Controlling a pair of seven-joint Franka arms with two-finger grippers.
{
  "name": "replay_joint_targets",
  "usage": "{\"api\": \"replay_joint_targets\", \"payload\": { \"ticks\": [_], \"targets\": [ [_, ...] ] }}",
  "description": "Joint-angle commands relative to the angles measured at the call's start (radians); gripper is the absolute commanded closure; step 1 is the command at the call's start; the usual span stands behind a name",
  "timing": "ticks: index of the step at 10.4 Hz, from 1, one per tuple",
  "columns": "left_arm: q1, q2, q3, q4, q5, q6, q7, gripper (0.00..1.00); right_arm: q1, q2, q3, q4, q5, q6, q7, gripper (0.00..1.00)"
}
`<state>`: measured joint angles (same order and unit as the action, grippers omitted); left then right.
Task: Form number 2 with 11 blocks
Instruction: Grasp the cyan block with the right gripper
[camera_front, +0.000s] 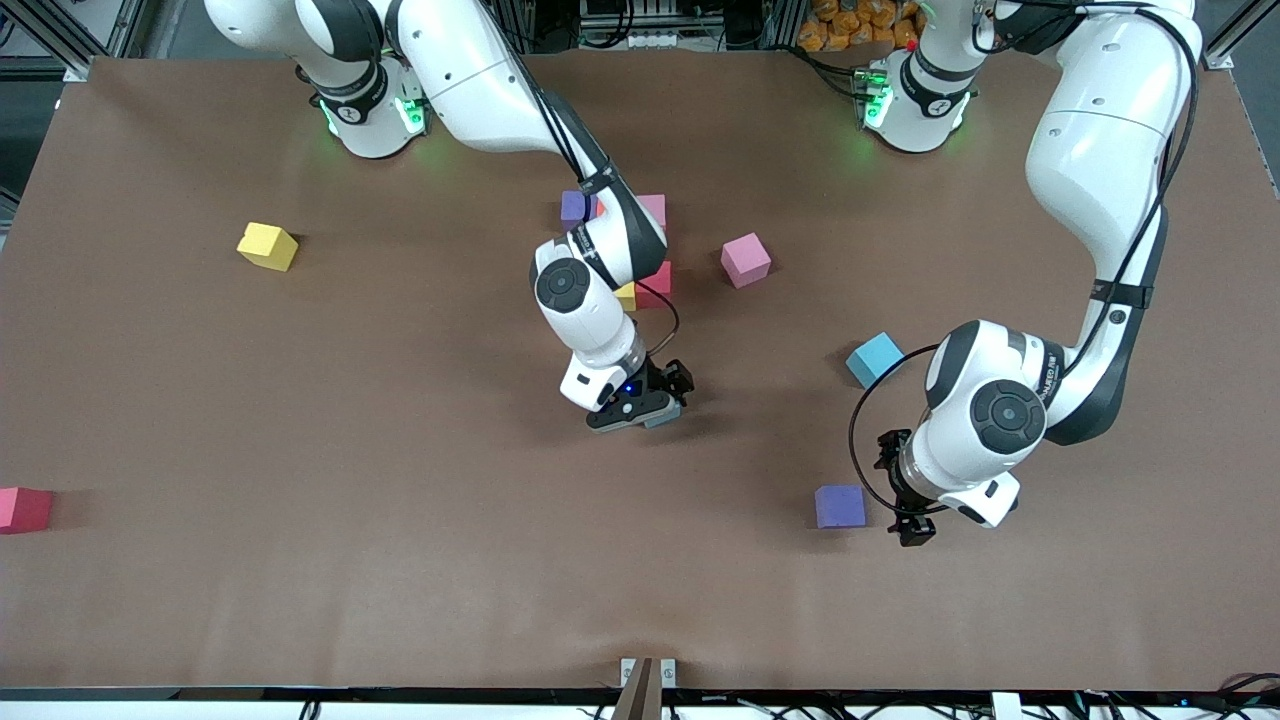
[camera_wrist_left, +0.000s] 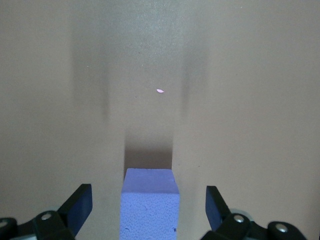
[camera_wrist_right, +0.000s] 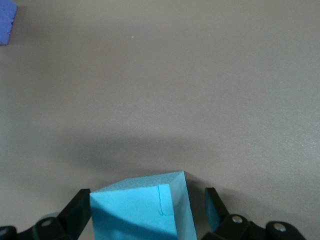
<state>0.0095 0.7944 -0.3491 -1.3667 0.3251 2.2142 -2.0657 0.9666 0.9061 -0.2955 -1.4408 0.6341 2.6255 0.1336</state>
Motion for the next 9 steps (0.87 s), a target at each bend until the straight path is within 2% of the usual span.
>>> {"api": "replay_joint_targets", "payload": {
  "ticks": [1, 3, 4, 6, 9],
  "targets": [
    [-0.008, 0.009, 0.004, 0.021, -0.018, -0.002, -0.007, 0.00, 0.009, 0.020, -0.016, 0.033, -0.007, -0.004, -0.012, 0.35],
    [-0.006, 0.009, 0.002, 0.021, -0.018, -0.002, -0.005, 0.00, 0.007, 0.016, -0.016, 0.033, -0.002, -0.018, -0.009, 0.87],
    [-0.006, 0.009, 0.002, 0.021, -0.018, -0.002, -0.005, 0.00, 0.006, 0.002, -0.017, 0.025, -0.002, -0.036, -0.003, 1.00],
    [-0.006, 0.009, 0.002, 0.020, -0.018, -0.002, -0.007, 0.00, -0.031, -0.045, -0.043, 0.025, 0.003, -0.225, 0.000, 1.00],
    [-0.008, 0.006, 0.004, 0.018, -0.015, -0.002, -0.005, 0.00, -0.034, -0.130, -0.134, 0.005, -0.001, -0.467, 0.105, 1.00]
  ]
}}
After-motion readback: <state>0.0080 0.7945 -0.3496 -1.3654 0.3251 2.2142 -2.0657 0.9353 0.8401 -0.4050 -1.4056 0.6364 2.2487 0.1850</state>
